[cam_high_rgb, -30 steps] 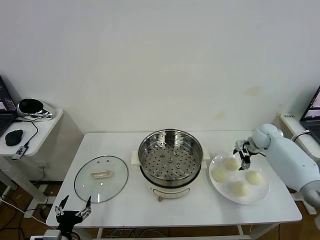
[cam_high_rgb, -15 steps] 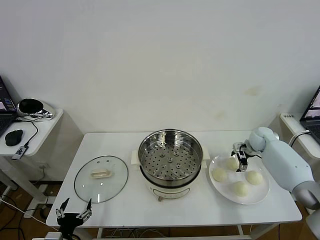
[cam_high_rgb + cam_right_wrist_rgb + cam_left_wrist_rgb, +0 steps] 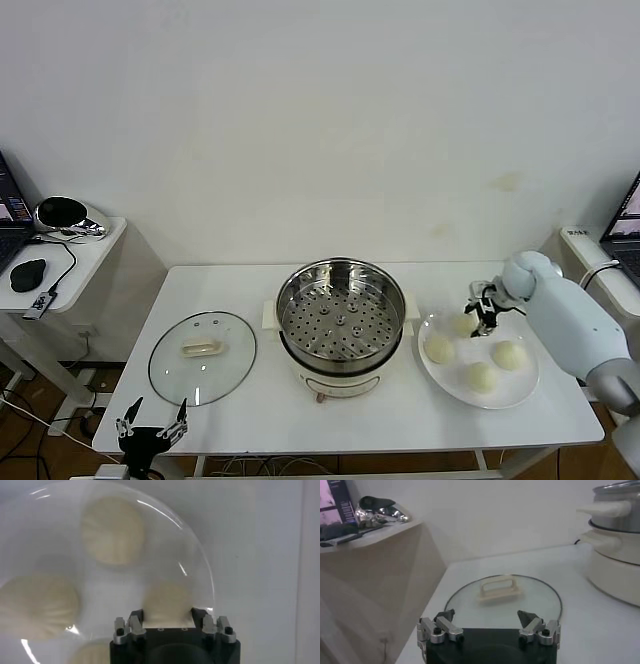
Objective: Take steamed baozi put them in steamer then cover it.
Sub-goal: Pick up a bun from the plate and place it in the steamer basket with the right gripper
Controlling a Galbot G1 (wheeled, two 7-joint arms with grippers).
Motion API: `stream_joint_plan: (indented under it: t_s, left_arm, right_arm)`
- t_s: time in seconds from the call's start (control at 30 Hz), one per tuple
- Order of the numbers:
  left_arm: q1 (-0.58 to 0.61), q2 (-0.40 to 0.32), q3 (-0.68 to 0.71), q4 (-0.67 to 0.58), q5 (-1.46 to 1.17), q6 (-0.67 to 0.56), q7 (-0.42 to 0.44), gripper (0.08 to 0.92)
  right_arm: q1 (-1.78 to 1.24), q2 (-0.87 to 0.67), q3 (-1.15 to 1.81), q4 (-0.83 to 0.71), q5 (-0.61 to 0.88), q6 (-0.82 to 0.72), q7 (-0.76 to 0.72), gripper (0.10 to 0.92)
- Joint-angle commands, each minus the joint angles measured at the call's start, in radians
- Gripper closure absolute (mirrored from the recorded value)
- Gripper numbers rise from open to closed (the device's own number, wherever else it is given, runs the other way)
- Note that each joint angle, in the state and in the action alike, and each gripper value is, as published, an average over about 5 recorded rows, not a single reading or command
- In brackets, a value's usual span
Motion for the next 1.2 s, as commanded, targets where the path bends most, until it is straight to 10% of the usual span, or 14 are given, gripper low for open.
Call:
stream_joint_plan:
  t_s: [0.03, 0.47, 0.67, 1.2]
  left_arm:
    - [-0.005, 0.000, 0.001, 0.000, 0.000, 0.001, -0.011, 0.177]
    - [0.000, 0.013, 0.010, -0.015, 0.017, 0.020, -0.043, 0.177]
    - [-0.008, 0.014, 0.009, -0.012, 0.015, 0.023, -0.068, 0.177]
    - [-0.007, 0.005, -0.009, 0.004, 0.013, 0.017, -0.100, 0.177]
  right_arm:
    - [0.116, -0.096, -0.059, 0.141, 0.159, -0.011, -0.043, 0.424]
    - [0.637, 0.063, -0.470, 0.107, 0.525, -0.005, -0.173, 0.425]
    - [0.675, 0.286, -0.486, -0.121, 0.705, 0.335, -0.324, 0.431]
    - [0.494, 0.383, -0.468, 0.072, 0.189, 0.791, -0.288, 0.423]
